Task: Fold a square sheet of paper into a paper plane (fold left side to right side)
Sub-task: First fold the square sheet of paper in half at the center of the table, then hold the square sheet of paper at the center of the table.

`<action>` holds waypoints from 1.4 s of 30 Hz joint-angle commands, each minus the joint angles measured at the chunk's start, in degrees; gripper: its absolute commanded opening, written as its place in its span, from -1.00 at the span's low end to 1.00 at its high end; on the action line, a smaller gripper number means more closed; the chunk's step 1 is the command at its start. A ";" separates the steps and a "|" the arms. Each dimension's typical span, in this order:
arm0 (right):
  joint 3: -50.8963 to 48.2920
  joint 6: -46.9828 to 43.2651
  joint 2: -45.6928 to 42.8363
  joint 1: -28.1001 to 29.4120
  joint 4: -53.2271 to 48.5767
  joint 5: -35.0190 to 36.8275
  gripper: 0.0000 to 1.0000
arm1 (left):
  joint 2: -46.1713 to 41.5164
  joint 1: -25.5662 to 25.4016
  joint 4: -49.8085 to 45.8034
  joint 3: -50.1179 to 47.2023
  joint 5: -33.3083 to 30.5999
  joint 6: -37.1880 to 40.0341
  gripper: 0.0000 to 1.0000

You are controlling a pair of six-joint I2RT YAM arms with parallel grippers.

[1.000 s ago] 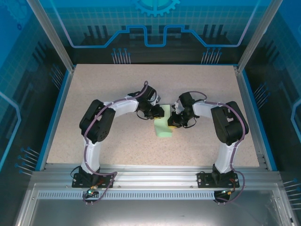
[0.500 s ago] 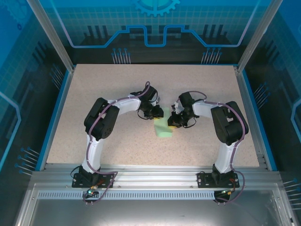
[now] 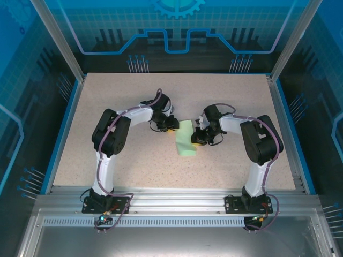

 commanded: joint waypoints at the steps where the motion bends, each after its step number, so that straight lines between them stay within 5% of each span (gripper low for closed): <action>1: -1.63 -0.45 3.10 0.31 -4.71 7.66 -0.82 | -3.65 1.83 -1.49 -1.49 -2.89 1.51 -0.41; 12: -1.51 -0.25 3.06 0.63 -4.73 7.84 -0.82 | -13.03 -3.16 4.59 -10.70 0.42 -0.91 -0.40; 23: -1.45 -0.01 2.85 0.85 -4.32 7.42 -0.82 | -3.87 -6.92 5.39 -6.64 -0.68 -3.43 -0.40; 35: 0.30 0.68 -5.74 -0.98 -2.45 1.35 -0.83 | -1.96 -7.77 4.68 -8.84 -2.68 -2.82 -0.40; 42: 5.44 2.65 -2.13 -1.89 -0.06 -1.68 -0.90 | -1.95 -8.05 4.37 -8.82 -3.30 -2.65 -0.40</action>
